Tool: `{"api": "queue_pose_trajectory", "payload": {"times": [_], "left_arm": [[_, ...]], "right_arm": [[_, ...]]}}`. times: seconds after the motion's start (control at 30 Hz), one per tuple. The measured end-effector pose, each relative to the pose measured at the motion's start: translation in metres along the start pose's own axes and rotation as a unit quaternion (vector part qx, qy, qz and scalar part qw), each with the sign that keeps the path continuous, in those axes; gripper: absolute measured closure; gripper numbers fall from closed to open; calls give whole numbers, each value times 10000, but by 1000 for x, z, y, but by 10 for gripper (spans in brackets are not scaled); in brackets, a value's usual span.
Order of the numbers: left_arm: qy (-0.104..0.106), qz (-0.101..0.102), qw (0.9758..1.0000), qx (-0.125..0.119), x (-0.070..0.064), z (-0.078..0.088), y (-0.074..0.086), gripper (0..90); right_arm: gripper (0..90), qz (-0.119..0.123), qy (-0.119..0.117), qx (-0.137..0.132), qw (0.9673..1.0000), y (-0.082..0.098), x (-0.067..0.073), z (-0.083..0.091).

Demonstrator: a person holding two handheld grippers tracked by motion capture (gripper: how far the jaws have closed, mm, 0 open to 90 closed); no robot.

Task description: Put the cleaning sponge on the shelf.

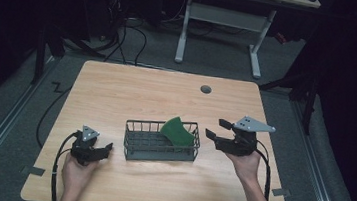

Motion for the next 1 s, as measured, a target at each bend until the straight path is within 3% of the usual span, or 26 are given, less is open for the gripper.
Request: {"api": "queue_pose_trajectory", "payload": {"times": [0.07, 0.4, 0.77, 1.0], "left_arm": [[-2, 6, 10000, 1, 0, 0, 0, 299], [-6, 12, 10000, 1, 0, 0, 0, 298], [3, 14, 10000, 7, 0, 0, 0, 299], [0, 17, 10000, -3, 0, 0, 0, 297]], "right_arm": [[350, -5, 53, 9, 10000, 1, -3, 6], [371, -467, 320, -147, 9983, 24, -25, 36], [376, -969, 484, -70, 9941, 62, -48, 46], [381, -993, 578, 19, 9934, 74, -52, 46]]}}
Point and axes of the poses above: each handheld gripper's, and its own axes: z roughly backward along the jaws, y roughly out of its underside, x roughly to its left, the point moved 5 cm from there along -z, roughly forward along the jaws, and after that the axes turned 1 degree about -y, right-handed, at the moved point
